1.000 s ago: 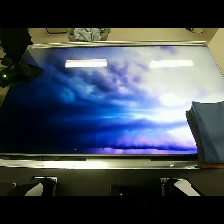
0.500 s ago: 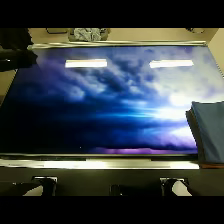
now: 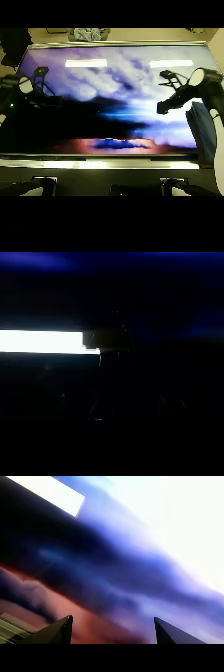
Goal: Fold the shirts.
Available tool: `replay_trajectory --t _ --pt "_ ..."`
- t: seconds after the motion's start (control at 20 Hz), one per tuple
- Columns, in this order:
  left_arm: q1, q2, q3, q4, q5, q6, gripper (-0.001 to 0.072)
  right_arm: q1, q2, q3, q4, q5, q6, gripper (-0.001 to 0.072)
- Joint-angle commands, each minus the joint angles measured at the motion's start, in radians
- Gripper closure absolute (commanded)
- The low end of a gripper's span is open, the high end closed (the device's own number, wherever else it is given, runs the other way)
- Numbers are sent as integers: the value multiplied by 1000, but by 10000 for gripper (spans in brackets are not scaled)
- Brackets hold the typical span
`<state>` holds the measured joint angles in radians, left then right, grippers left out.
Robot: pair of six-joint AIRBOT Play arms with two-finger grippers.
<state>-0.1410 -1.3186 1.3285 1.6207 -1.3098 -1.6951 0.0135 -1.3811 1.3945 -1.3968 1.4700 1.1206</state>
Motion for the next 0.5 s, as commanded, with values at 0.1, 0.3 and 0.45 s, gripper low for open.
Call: replay_trajectory --t 0.1,0.3,0.45 --pt "-4 42 -97 5 36 -23 40 44 -17 -37 -25 23 47 115" --pt "-4 40 -97 5 36 -23 40 44 -17 -37 -25 23 47 115" --pt "-4 40 -97 5 36 -23 40 44 -17 -37 -25 23 47 115"
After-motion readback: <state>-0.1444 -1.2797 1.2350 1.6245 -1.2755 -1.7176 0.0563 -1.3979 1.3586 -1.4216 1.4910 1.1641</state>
